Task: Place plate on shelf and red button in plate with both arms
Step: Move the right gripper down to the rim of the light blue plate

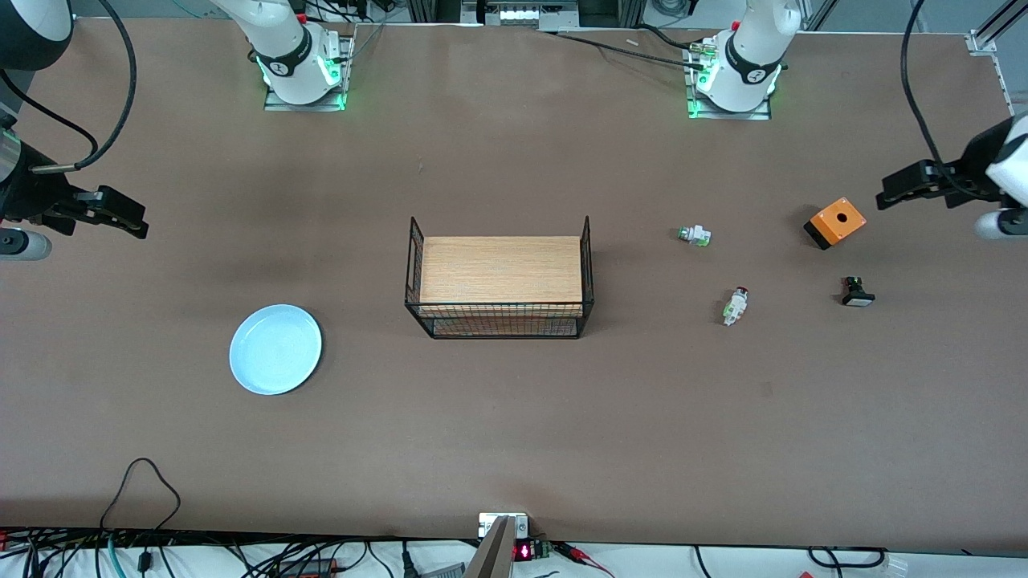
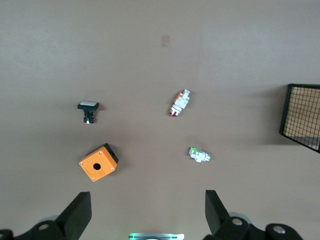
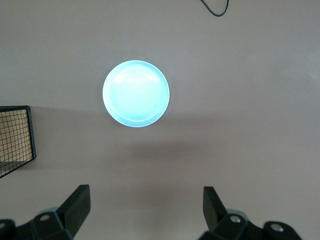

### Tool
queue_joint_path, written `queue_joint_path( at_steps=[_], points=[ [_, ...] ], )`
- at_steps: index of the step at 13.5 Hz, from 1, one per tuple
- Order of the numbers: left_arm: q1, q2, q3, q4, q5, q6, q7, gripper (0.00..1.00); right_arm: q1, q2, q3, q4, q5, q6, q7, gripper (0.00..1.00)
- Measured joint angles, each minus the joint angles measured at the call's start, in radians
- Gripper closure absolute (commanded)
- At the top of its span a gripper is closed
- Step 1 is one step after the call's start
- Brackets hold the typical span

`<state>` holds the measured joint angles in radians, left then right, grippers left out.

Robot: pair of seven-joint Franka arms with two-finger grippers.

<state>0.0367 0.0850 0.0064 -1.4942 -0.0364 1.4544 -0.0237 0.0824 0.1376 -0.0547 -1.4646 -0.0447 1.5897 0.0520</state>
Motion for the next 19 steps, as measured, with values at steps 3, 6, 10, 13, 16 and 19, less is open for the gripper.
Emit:
queue_joint_path(
  at_steps=[3,6,10,13,16,19],
  points=[
    [0.001,0.028,-0.004,0.022,0.009,0.0,0.0,0.0,0.0,-0.001,0.0,0.002,0.0,0.001,0.0,0.0],
    [0.0,0.043,-0.017,0.03,0.042,0.0,0.0,0.0,0.0,0.0,0.0,0.003,0.0,0.002,0.0,0.0],
    [-0.003,0.042,-0.027,0.04,0.044,0.0,0.0,0.0,-0.001,0.029,-0.001,0.001,-0.001,0.002,0.0,0.0],
    [-0.003,0.042,-0.028,0.045,0.044,0.0,0.0,0.0,-0.001,0.059,-0.002,0.001,-0.001,0.008,0.0,0.0],
    [-0.003,0.042,-0.027,0.052,0.044,0.0,0.0,0.0,-0.008,0.079,-0.008,0.0,-0.001,0.007,0.002,0.0],
    [-0.003,0.042,-0.025,0.059,0.045,0.0,0.0,0.0,-0.014,0.135,-0.029,0.0,0.041,0.01,0.004,0.0]
  ],
)
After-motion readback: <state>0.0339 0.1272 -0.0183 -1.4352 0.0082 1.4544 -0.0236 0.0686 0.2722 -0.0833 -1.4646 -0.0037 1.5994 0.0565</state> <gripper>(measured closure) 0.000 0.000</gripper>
